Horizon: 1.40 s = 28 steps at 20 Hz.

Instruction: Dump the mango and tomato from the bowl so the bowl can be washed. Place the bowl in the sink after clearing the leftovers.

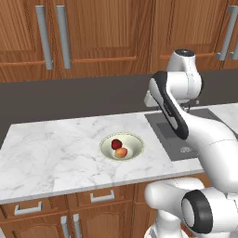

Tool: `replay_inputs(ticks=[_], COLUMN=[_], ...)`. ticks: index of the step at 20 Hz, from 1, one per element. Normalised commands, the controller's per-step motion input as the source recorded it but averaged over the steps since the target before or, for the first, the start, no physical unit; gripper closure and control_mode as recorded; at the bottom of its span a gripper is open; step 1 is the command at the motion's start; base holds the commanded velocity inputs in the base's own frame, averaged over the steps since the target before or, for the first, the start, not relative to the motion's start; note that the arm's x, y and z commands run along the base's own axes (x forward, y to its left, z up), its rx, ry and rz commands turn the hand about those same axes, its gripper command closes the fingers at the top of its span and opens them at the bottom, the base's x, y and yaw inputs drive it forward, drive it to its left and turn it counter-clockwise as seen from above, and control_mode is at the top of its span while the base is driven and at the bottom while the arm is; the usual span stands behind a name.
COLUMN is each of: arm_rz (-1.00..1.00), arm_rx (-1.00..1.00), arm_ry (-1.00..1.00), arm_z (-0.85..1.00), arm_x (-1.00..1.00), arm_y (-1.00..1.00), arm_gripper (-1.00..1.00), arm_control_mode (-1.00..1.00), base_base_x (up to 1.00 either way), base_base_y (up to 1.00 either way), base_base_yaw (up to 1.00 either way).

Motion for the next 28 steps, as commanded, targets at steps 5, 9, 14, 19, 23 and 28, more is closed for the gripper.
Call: replay_inputs(ticks=[5, 9, 14, 19, 23, 28], arm_rz=[0.00, 0.00, 0.00, 0.00, 0.00, 0.00], arm_rx=[0.03, 0.16, 0.18, 0.08, 0.02, 0.00], arm_ry=[0.00, 0.00, 0.01, 0.15, 0.25, 0.17], arm_z=[-0.07, -0.41, -0.84, -0.89, -0.61, -0.50], arm_x=[-0.02, -0.09, 0.00, 0.00, 0.00, 0.02], arm_y=[0.22, 0.30, 0.14, 0.19, 0.04, 0.00], arm_gripper=[-1.00, -1.00, -1.00, -1.00, -1.00, -1.00], arm_control_mode=[-1.00, -1.00, -1.00, -1.00, -1.00, -1.00], base_base_x=[0.00, 0.00, 0.00, 0.00, 0.00, 0.00], base_base_y=[0.00, 0.00, 0.00, 0.00, 0.00, 0.00], base_base_yaw=[0.00, 0.00, 0.00, 0.00, 0.00, 0.00])
